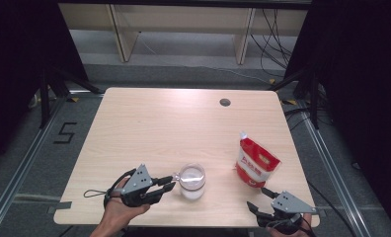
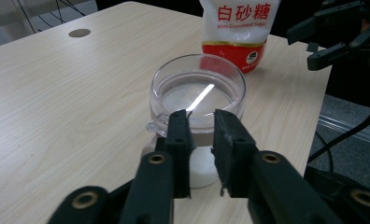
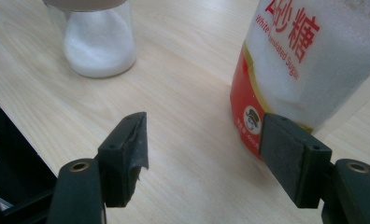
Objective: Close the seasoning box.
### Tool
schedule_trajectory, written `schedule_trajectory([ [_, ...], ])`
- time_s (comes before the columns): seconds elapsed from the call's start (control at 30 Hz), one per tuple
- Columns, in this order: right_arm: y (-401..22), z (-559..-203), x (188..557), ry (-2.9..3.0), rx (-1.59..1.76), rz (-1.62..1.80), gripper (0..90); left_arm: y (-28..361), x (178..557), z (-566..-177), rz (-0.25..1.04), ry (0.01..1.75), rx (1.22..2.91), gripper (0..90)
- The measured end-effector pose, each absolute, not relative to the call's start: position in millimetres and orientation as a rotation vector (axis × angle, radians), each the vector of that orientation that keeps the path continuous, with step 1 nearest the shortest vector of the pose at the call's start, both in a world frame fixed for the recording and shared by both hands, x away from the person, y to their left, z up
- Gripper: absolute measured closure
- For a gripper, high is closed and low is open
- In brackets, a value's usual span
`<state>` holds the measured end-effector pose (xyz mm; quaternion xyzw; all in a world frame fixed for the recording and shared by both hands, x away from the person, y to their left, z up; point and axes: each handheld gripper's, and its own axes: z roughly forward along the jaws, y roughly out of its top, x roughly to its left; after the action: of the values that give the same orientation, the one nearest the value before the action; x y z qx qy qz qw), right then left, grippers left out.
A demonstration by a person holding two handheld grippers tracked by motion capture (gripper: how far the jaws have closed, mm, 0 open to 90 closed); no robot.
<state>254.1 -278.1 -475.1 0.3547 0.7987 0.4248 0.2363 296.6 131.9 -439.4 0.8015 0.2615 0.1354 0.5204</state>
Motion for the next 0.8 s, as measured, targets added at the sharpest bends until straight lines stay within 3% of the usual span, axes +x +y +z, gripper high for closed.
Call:
schedule_trajectory([
  [0.5, -275.5, -475.3, 255.1, 2.211, 0.945, 1.171, 33.4, 161.9, 289.9, -446.9, 0.325, 0.691, 1.907, 39.0],
  [0.8, -274.1, -476.3, 256.0, 2.225, 0.938, 1.198, 32.8, 176.7, 283.9, -453.6, 0.319, 0.757, 1.909, 30.5],
])
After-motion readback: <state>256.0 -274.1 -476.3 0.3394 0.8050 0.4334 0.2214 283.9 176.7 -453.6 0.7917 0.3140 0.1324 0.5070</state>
